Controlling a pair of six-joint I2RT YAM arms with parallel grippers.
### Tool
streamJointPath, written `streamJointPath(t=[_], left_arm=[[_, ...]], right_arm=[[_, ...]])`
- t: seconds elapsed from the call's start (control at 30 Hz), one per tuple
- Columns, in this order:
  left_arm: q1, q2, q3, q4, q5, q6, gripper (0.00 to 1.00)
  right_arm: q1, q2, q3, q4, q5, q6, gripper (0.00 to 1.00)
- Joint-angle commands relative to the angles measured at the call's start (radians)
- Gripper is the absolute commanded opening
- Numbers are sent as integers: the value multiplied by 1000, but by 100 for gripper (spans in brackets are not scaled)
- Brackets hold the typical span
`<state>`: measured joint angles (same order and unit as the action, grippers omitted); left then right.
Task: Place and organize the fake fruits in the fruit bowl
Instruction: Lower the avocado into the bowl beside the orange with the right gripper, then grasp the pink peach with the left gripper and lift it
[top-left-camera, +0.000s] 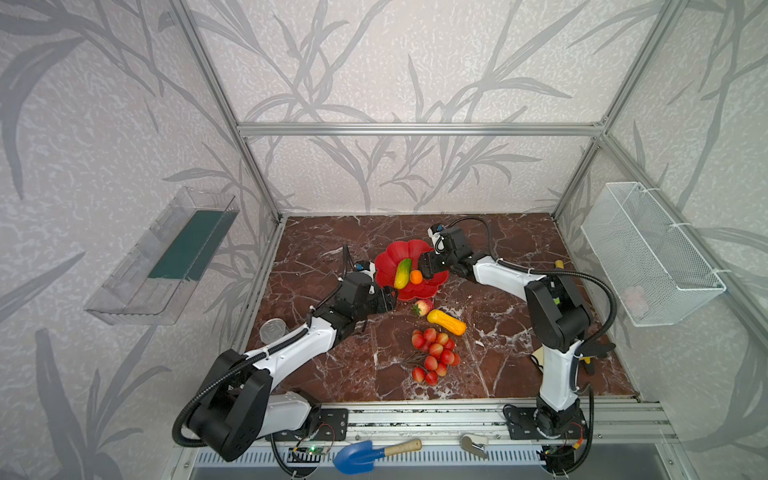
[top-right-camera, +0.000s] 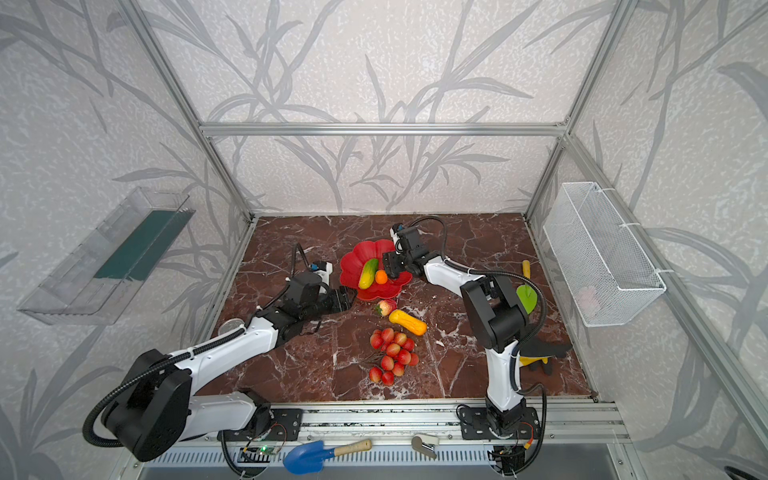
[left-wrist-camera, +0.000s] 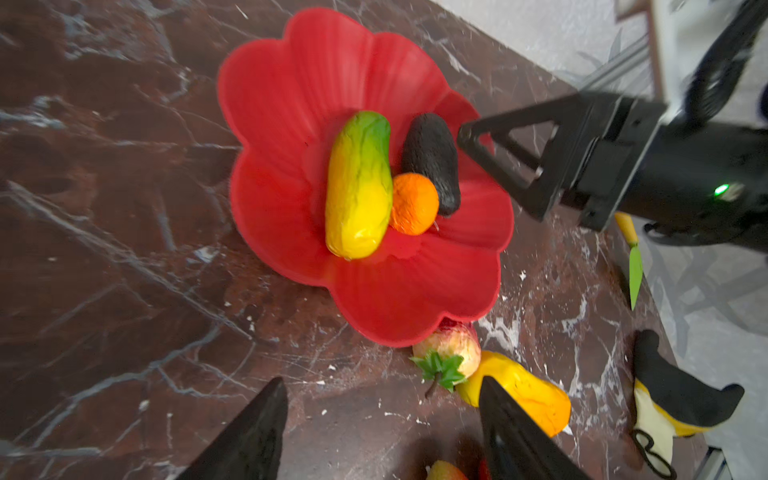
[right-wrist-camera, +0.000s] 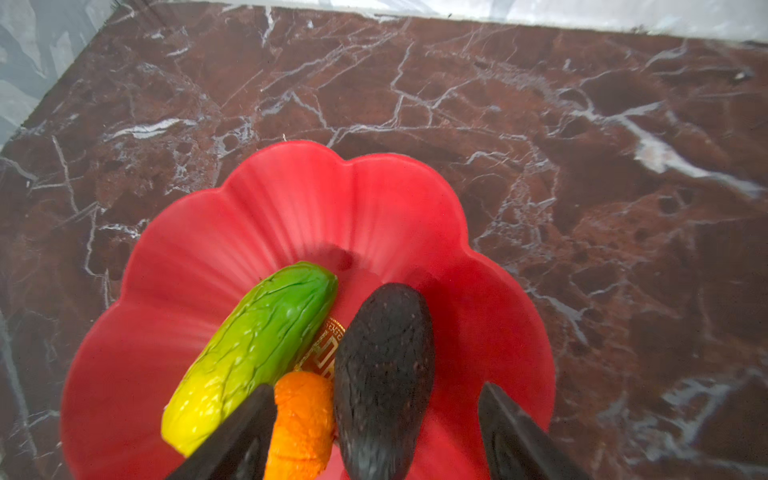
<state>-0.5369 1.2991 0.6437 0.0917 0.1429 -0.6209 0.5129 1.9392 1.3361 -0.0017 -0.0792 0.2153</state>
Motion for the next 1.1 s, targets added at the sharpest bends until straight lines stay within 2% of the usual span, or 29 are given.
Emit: streamJointPath(t=[0.0,0.2,0.3,0.43,0.77,1.07], left_arm=[[-57,32,53,-49,8,15,73],[-124,162,115,-63,58,46,73],[-133,245,181,-86,114,61,73],[-142,327,231,-97,128,68,73],[-141,456,320,-142,111,85,73],[-138,515,367,-121,118,58,73]], right_arm=[[-1,-168,-76,66,36,2,84],[-35,-398,-302,161,47,35,94],[-45,-479,-370,140,38,55,96],[-48,-563,-440,125,44,70,97],[-62,-606,-477,86,59,78,96],[-63,-599,-472,84,51,67,96]])
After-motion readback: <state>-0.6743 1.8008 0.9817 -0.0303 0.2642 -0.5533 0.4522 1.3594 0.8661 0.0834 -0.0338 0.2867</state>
